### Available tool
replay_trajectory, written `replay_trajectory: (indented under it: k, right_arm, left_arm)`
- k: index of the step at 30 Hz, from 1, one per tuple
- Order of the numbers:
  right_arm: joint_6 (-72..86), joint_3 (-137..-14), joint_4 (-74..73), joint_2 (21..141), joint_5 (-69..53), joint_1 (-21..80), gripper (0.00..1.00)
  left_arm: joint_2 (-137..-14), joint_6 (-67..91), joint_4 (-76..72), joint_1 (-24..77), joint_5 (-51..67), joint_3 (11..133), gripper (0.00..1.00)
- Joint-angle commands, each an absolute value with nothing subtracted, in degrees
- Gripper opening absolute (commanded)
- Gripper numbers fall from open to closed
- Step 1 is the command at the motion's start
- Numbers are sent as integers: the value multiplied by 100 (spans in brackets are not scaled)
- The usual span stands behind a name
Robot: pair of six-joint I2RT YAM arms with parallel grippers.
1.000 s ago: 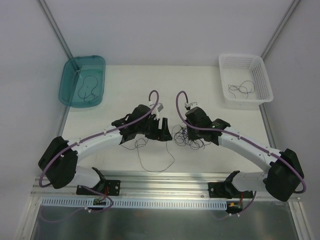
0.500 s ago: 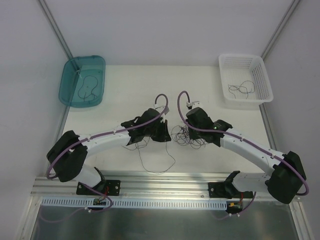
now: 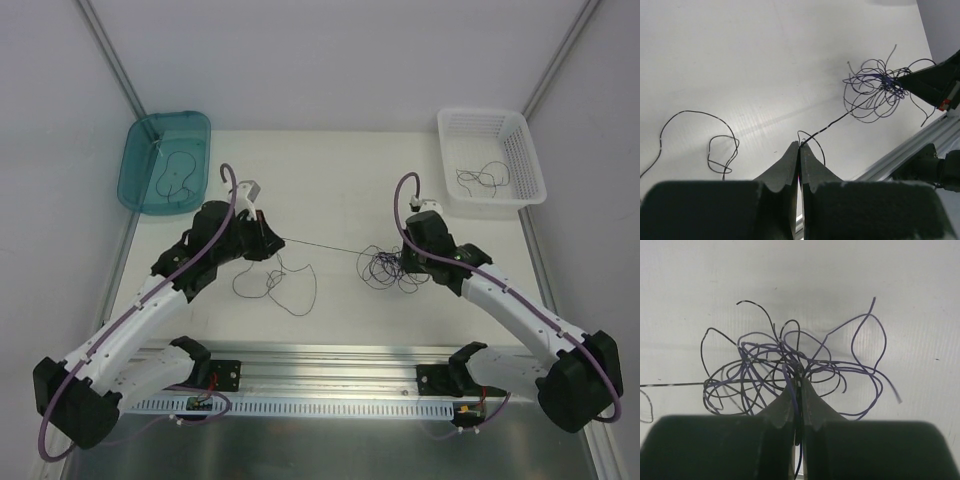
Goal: Untangle the cables
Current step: Untie the cable.
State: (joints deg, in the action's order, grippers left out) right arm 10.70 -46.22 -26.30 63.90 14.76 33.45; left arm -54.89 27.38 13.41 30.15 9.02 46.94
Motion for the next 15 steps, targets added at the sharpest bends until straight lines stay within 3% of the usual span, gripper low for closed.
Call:
replay_trajectory:
  k: [1,15]
  right_arm:
    - [932,-4430,-3410,6232,1969,2762,1]
    - [1028,-4210,-3647,5880,1416,1214,1]
  left_arm:
    - [-5055,2154,2117,2418,501,5018,0]
    - [-4816,1266,3296,72,413,6134,0]
